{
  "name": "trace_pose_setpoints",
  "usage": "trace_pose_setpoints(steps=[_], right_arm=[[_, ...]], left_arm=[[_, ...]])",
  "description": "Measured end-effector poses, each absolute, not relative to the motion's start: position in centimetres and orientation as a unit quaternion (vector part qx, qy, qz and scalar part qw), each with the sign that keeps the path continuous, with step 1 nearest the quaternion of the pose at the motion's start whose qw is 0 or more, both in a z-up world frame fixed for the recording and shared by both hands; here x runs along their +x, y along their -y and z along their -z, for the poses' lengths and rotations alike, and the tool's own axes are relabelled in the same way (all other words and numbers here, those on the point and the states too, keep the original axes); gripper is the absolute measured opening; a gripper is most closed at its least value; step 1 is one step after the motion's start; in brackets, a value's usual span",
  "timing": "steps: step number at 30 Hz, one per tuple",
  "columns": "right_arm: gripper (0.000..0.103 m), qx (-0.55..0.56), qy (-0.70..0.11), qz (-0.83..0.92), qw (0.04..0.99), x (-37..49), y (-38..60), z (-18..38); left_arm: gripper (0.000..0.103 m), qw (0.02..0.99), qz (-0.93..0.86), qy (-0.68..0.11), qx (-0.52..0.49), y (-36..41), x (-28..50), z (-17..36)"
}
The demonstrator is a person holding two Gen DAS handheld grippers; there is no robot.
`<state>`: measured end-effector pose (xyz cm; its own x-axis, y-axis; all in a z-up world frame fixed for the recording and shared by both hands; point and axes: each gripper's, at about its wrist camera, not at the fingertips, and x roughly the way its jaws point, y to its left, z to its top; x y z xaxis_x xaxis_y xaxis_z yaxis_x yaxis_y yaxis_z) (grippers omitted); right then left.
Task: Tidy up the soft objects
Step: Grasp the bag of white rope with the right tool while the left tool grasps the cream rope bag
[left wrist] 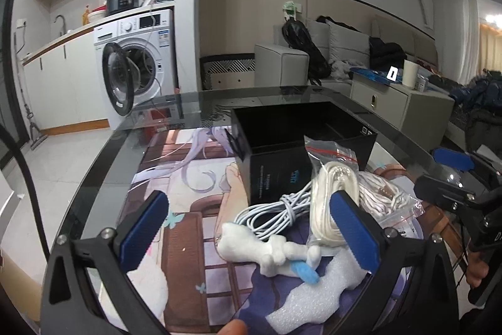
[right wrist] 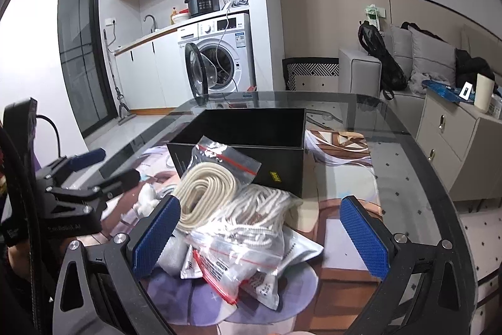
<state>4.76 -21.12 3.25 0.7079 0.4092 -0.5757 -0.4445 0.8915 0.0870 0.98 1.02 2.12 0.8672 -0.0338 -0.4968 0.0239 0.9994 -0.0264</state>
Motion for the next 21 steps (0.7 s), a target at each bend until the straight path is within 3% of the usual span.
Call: trace_pose_setpoints(steps=[21], right_arm=[[0.103,-0.026,-0.389,-0.224,0.893,8.8,20.0,-0.9]], left_arm=[[0.103,0.964,0.034,-0.262,0.019,-0.4,2.7,-2.2]])
